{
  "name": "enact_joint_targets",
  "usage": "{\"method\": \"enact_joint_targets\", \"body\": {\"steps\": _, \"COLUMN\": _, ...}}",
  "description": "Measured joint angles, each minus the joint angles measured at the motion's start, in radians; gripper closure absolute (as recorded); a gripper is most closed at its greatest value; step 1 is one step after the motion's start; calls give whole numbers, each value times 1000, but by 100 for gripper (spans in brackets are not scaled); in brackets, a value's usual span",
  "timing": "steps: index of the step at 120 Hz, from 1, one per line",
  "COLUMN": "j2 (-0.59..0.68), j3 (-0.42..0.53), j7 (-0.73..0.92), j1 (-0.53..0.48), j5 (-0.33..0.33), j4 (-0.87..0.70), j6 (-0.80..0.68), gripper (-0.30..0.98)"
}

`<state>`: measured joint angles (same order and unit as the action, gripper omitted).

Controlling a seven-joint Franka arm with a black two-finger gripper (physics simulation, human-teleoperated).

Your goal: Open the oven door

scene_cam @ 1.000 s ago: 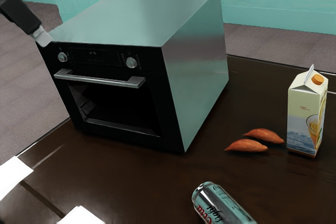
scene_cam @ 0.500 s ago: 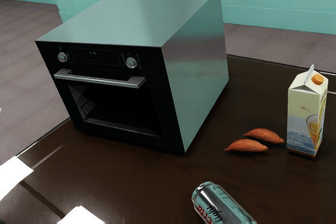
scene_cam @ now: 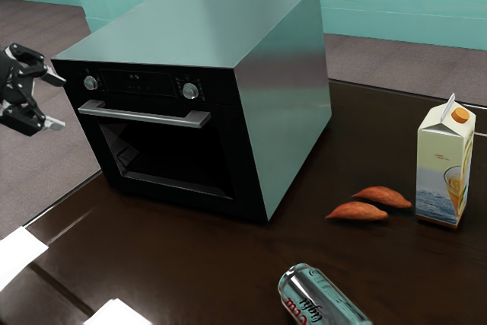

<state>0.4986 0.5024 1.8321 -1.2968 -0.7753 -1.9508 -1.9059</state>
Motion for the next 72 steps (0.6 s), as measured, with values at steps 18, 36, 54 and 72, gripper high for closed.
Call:
{"method": "enact_joint_targets", "body": {"steps": 18, "j2": -48, "j3": 38, "j7": 107, "j1": -1, "j5": 9, "j4": 18, "j6": -9, "gripper": 0}}
{"method": "enact_joint_targets", "body": {"steps": 36, "j2": -92, "j3": 83, "j7": 190, "j1": -1, "j5": 46, "j4": 48, "j6": -16, "gripper": 0}}
{"method": "enact_joint_targets", "body": {"steps": 54, "j2": -120, "j3": 116, "j7": 255, "j1": -1, "j5": 71, "j4": 63, "j6": -24, "gripper": 0}}
{"method": "enact_joint_targets", "body": {"steps": 72, "j2": -149, "j3": 131, "j7": 303, "j1": -1, "j5": 98, "j4": 101, "j6": -29, "gripper": 0}}
